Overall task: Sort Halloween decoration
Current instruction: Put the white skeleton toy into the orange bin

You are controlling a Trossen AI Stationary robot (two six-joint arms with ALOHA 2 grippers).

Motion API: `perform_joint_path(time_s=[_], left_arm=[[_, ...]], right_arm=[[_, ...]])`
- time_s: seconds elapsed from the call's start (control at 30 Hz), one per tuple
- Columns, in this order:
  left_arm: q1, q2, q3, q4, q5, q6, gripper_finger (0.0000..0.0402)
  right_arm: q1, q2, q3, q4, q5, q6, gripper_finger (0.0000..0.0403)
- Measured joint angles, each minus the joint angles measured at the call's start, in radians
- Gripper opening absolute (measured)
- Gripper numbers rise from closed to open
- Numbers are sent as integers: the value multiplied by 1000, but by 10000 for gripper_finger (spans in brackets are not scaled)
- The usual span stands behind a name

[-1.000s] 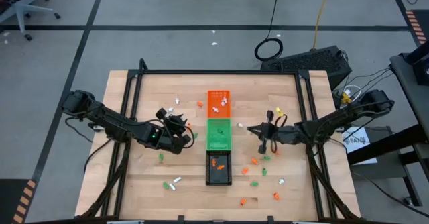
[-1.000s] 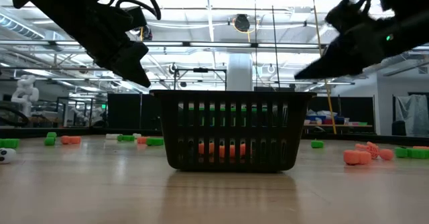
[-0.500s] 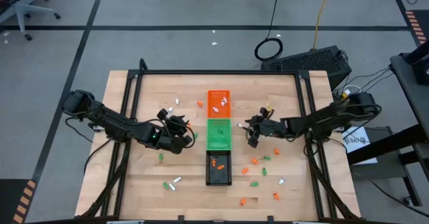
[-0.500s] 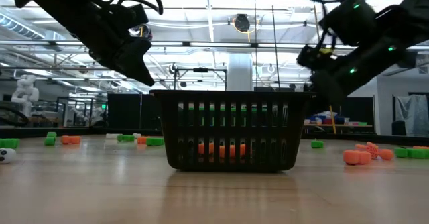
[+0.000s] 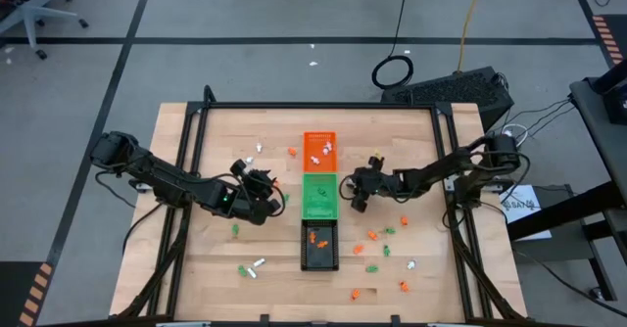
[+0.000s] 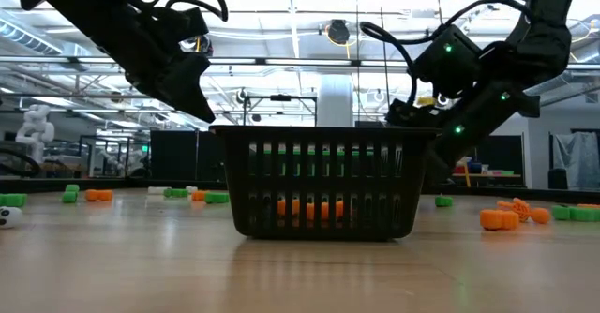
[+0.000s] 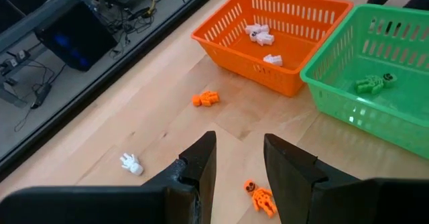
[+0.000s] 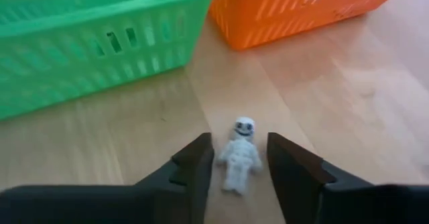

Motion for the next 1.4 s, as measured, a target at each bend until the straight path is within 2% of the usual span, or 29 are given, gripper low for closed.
perform_joint_path(time_s=[0.23,0.43,0.9,1.17,1.4], left_arm=[[-3,0,0,0,0,1,122],[-3,0,0,0,0,0,122],[-3,0,0,0,0,0,122],[-3,0,0,2,0,-2,122],[-3,0,0,5,13,-8,122]], right_arm=[[-1,-3,0,-18,-11,-1,16],[8,-54,-3,-44,-25,-36,15],[92,-432,-3,4,-10,-247,5],[142,-467,-3,142,-9,-367,5],[146,-468,-3,156,-9,-392,4]])
